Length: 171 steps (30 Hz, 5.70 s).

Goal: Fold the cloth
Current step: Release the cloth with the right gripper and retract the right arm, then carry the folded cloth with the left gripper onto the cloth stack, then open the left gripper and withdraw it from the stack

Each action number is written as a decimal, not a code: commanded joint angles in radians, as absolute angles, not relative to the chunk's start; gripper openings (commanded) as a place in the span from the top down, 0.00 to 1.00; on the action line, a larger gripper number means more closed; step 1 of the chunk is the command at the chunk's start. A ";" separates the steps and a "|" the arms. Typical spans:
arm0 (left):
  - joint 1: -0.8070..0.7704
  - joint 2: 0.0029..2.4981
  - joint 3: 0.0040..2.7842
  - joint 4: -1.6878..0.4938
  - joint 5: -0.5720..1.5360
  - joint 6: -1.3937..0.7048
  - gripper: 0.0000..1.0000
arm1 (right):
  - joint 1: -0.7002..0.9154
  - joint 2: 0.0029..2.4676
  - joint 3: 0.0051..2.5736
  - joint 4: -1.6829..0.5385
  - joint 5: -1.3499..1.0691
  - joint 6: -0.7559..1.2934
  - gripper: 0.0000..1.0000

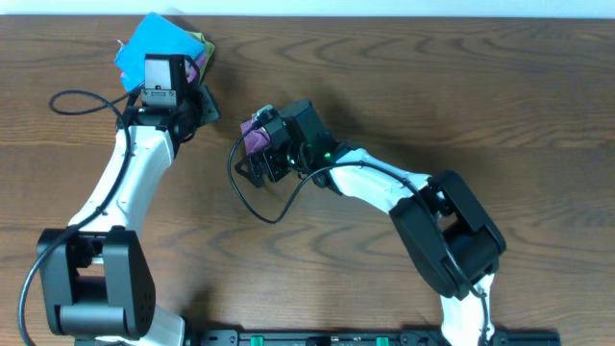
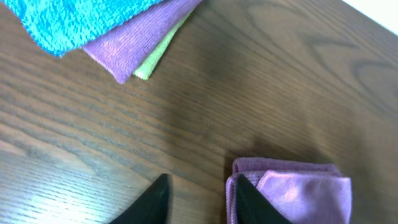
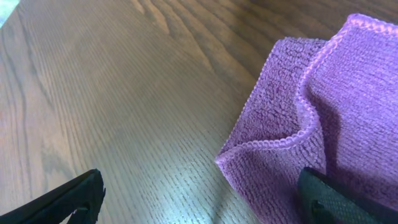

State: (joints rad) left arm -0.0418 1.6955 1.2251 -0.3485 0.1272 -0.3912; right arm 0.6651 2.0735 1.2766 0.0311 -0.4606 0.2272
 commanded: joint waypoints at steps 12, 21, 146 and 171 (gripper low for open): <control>-0.038 1.595 1.248 -0.387 0.337 -0.405 0.05 | 0.464 1.723 1.298 -0.281 -0.511 0.191 0.01; -0.038 1.595 1.222 -0.504 0.396 -0.498 0.04 | 0.211 1.415 1.162 -0.640 -0.517 -0.006 0.01; 0.170 2.138 1.747 -0.333 0.129 -0.642 0.94 | -0.117 0.480 0.461 -0.645 -0.557 0.258 0.01; 0.215 2.014 1.744 -0.466 0.100 -0.432 0.11 | -0.117 0.480 0.461 -0.645 -0.557 0.258 0.01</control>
State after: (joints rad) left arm 0.2012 2.0754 1.7222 -0.4500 0.1150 -0.4709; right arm -0.1081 0.4877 0.4625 -0.6437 -0.5472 0.2459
